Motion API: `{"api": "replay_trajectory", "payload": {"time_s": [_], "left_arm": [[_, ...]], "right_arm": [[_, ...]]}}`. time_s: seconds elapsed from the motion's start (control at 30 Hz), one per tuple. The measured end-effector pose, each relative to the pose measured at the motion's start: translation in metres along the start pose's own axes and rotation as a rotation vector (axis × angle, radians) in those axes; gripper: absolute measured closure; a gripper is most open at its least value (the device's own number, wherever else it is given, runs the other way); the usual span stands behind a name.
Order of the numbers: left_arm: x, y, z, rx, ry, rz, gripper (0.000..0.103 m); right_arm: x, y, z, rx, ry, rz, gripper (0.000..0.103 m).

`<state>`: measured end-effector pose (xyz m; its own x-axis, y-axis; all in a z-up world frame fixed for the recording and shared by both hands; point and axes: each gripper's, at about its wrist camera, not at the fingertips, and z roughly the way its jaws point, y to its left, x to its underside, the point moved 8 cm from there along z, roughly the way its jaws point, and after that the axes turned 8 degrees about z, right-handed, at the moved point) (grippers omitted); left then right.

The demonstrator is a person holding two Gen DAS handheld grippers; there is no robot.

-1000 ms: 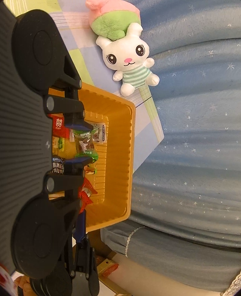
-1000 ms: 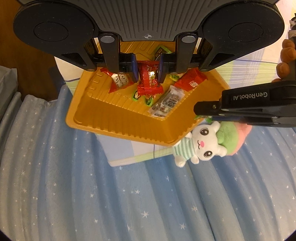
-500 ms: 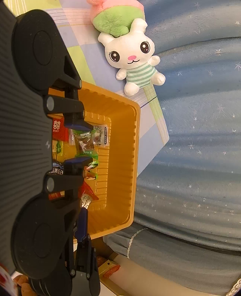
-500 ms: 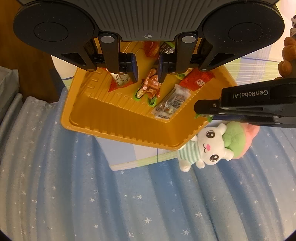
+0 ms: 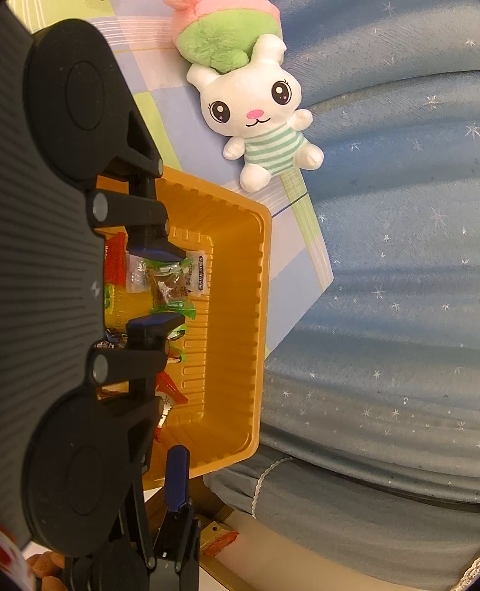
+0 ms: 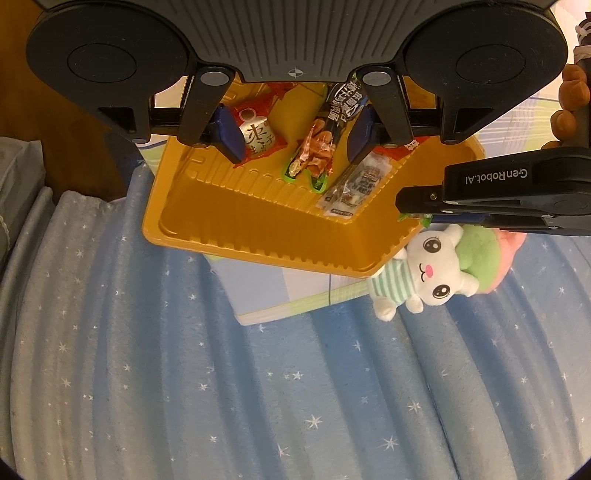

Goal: Organize snacks
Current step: 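Open both grippers to drop the two candies into the tray, then move both open grippers back toward the last two candies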

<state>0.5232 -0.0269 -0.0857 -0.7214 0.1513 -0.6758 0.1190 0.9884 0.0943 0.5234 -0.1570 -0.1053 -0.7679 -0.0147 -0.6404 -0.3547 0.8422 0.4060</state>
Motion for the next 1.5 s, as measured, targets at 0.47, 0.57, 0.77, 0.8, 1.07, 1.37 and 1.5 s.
{"api": "replay_trajectory", "payload": {"time_s": [0.47,0.57,0.77,0.8,1.07,1.37,1.5], "left_arm": [[-0.005,0.004,0.0,-0.036,-0.021,0.004,0.055],[-0.002,0.005,-0.004,-0.038,-0.017,-0.001,0.049],[0.005,0.01,-0.021,-0.048,-0.018,-0.03,0.033],[0.006,0.011,-0.025,-0.052,-0.018,-0.037,0.031],[0.021,0.014,-0.059,-0.05,-0.031,-0.082,0.025],[0.043,0.009,-0.099,-0.041,-0.031,-0.122,0.022],[0.057,0.006,-0.118,-0.037,-0.032,-0.14,0.022]], "right_arm": [[-0.001,0.001,-0.008,0.003,-0.013,0.004,0.041],[0.0,0.001,-0.012,-0.001,-0.018,0.005,0.039],[0.002,0.004,-0.024,-0.004,-0.039,0.006,0.024],[0.003,0.004,-0.026,-0.003,-0.039,0.005,0.023],[0.008,0.007,-0.047,-0.007,-0.061,0.019,0.018],[0.022,0.015,-0.083,-0.011,-0.086,0.022,0.017],[0.033,0.019,-0.098,-0.015,-0.089,0.02,0.017]]}}
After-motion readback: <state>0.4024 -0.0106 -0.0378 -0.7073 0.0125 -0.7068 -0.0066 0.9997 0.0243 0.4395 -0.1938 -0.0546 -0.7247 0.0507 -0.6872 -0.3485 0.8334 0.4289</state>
